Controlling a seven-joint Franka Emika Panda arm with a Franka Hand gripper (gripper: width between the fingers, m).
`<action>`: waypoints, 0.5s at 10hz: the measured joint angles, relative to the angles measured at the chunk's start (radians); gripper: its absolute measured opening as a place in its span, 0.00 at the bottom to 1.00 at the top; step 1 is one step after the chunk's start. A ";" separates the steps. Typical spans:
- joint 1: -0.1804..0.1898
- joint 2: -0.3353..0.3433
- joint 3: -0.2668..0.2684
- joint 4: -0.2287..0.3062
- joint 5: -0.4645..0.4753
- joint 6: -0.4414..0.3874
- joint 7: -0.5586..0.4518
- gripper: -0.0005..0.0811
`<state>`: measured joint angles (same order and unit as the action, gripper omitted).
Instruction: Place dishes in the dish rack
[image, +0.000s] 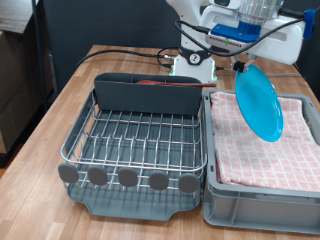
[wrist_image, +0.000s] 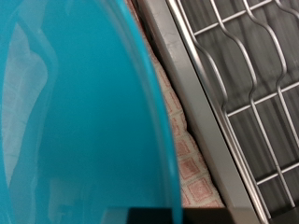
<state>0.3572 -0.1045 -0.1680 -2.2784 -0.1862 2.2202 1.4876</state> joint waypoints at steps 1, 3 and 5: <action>-0.001 0.000 -0.001 0.000 -0.010 -0.002 0.002 0.03; -0.005 -0.004 -0.009 0.003 -0.055 -0.027 0.001 0.03; -0.013 -0.022 -0.029 0.012 -0.116 -0.081 -0.034 0.03</action>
<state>0.3438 -0.1264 -0.1967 -2.2668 -0.3025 2.1391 1.4540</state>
